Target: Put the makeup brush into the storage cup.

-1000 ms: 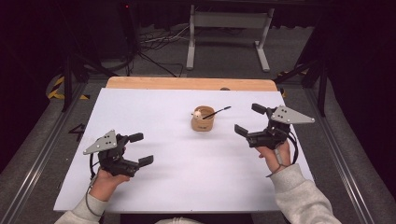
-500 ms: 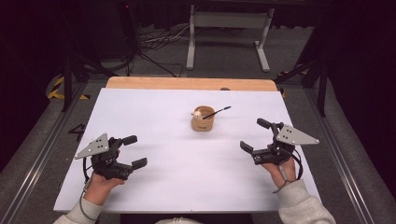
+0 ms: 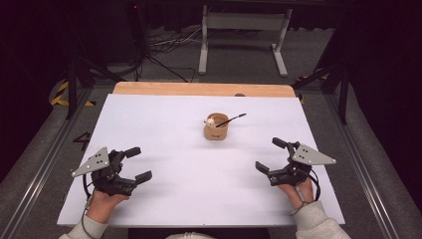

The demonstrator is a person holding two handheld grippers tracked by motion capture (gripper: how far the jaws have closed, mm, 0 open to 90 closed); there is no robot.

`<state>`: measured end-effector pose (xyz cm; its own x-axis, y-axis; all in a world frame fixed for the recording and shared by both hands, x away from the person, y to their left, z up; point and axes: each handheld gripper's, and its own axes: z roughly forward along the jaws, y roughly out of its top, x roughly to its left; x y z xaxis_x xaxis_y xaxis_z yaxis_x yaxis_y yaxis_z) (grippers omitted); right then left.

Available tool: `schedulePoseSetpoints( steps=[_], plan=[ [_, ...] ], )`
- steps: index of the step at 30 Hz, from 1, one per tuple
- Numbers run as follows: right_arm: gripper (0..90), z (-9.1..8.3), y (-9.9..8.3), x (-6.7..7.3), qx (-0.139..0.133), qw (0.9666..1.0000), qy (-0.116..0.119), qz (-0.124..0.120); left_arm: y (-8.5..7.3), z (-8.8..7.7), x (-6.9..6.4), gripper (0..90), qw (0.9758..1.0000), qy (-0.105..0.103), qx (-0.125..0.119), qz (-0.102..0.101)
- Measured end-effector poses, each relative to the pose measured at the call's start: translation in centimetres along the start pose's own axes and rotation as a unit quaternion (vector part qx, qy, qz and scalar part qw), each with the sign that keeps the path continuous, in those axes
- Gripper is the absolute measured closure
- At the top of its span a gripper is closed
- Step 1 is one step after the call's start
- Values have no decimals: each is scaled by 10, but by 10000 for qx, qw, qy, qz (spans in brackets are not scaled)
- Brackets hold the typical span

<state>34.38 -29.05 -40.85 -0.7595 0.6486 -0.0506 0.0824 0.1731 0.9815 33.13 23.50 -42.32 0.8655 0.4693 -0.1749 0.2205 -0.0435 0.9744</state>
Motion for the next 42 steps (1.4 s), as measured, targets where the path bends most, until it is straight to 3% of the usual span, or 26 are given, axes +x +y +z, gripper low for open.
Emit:
schedulePoseSetpoints(
  steps=[10, 14, 20, 25, 28, 42],
  plan=[
    [0, -2, -15, 6, 16, 10000, 43, 38, -10, -3, -1, 51, 9996, 166, -209, 27],
    [0, -2, -19, 7, 43, 10000, 47, 56, -14, -4, 0, 50, 9992, 293, -238, 140],
    [0, 0, -25, 10, 66, 10000, 66, 9, -22, -4, 4, 49, 9988, 359, -327, 58],
    [0, 5, -31, 12, 156, 9998, 156, -17, -26, -3, 7, 52, 9979, 479, -334, 286],
    [0, 6, -32, 12, 179, 9997, 137, -45, -28, -4, 9, 51, 9975, 545, -351, 286],
    [0, 6, -32, 12, 192, 9997, 145, -45, -28, -3, 9, 51, 9977, 524, -310, 286]
  ],
)
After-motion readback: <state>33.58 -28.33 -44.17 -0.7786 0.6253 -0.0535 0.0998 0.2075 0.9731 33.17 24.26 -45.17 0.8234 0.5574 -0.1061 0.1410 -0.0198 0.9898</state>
